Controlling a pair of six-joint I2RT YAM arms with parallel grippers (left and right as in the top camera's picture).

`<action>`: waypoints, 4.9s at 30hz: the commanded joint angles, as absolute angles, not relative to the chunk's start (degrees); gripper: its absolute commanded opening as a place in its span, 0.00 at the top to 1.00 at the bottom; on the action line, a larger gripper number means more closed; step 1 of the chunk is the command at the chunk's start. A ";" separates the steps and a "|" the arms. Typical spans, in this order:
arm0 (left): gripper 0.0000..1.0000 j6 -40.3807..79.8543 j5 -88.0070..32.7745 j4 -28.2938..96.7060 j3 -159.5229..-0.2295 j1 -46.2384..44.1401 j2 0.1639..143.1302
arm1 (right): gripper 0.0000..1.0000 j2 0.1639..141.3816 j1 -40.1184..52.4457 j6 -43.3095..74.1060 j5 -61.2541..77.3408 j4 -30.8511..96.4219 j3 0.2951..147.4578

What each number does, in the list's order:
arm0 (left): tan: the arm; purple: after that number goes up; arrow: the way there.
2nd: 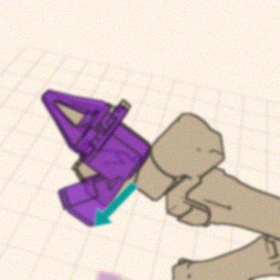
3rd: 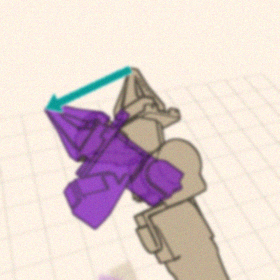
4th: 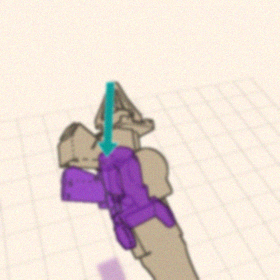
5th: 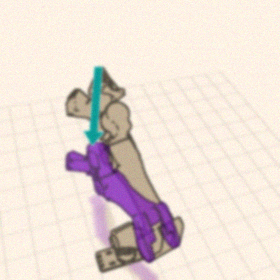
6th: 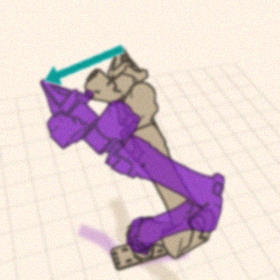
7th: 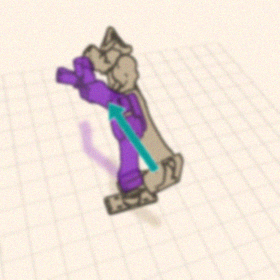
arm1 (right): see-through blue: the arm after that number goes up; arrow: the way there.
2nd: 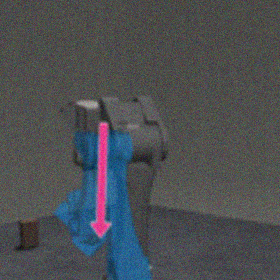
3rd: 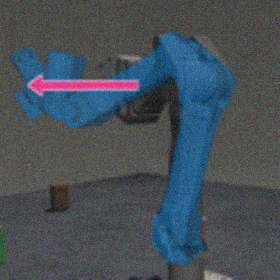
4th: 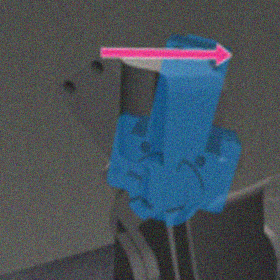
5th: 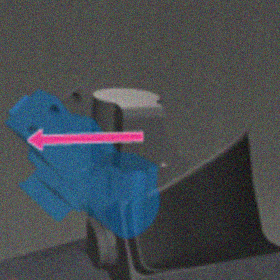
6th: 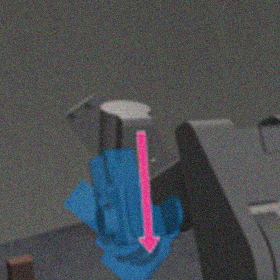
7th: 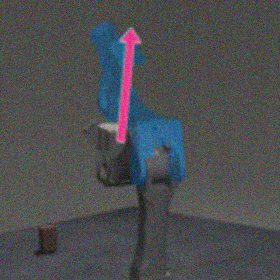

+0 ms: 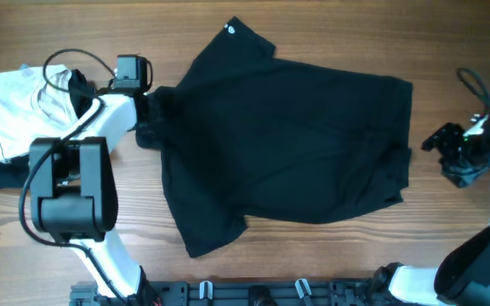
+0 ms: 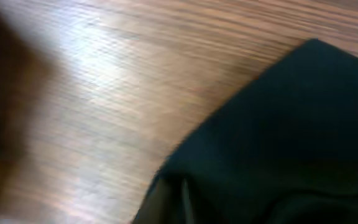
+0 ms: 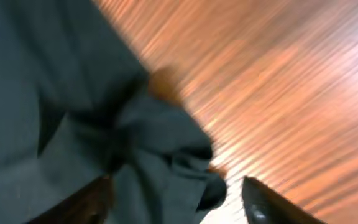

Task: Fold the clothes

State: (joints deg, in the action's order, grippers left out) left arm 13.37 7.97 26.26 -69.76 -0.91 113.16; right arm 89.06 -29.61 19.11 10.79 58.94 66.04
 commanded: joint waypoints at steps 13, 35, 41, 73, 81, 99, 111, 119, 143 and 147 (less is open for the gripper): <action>0.67 10.46 -5.17 26.41 -68.69 -0.93 101.27 | 0.50 90.56 -16.51 27.35 6.68 33.76 39.59; 0.71 1.67 -8.64 20.49 -68.93 -7.68 103.77 | 0.27 82.63 -24.45 16.19 24.08 35.35 49.82; 0.69 -0.93 -16.05 15.79 -68.90 -9.17 109.16 | 0.16 89.93 -24.34 17.43 21.71 34.57 49.76; 0.76 -0.82 -17.58 18.46 -69.01 -6.28 107.26 | 0.18 86.78 -43.42 24.14 19.81 43.35 60.84; 0.83 1.10 -19.31 19.90 -69.01 -10.61 108.99 | 0.85 90.13 -30.37 25.65 18.98 22.90 54.06; 0.82 1.98 -19.29 24.73 -69.01 -13.39 108.99 | 0.48 112.27 -28.27 30.65 14.28 -3.49 59.44; 0.67 1.91 -19.27 22.33 -69.04 -13.41 108.31 | 0.16 91.53 -29.28 25.45 28.08 19.51 60.90; 0.85 -1.32 -14.17 9.85 -69.01 -13.17 121.16 | 0.10 66.92 -29.21 19.16 34.52 39.94 60.90; 0.83 7.70 -5.52 20.86 -72.99 5.98 105.25 | 0.52 100.29 -1.30 13.63 25.32 36.82 50.13; 0.82 7.70 -5.52 24.16 -72.99 5.45 101.60 | 0.64 100.29 0.80 15.64 23.73 36.58 50.11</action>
State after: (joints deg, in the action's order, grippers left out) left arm 8.67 -4.62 23.11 -73.12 5.93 103.72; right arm 99.07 -0.40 14.02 26.41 36.42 50.39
